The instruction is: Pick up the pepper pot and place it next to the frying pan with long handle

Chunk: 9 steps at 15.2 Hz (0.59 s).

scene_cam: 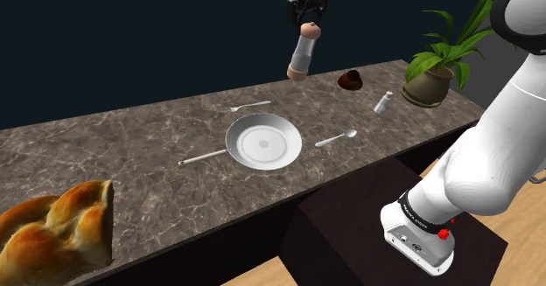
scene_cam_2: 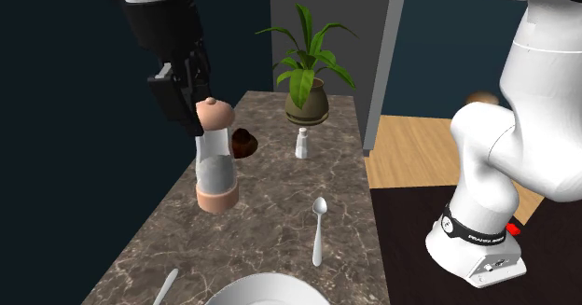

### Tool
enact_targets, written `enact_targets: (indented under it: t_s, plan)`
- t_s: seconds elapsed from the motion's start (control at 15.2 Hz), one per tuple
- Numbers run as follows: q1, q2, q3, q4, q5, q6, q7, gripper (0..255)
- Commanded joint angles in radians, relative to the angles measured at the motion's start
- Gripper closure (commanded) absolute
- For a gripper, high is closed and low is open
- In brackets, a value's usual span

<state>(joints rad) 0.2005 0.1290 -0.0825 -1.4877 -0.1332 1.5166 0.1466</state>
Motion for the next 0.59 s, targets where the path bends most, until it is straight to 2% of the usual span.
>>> enact_targets:
  t_s: [0.0,0.53]
  plan:
    - [-0.001,-0.013,0.0,-0.047,-0.001,0.034,0.003,255]
    - [-0.001,-0.024,-0.001,-0.168,-0.002,0.144,0.017,255]
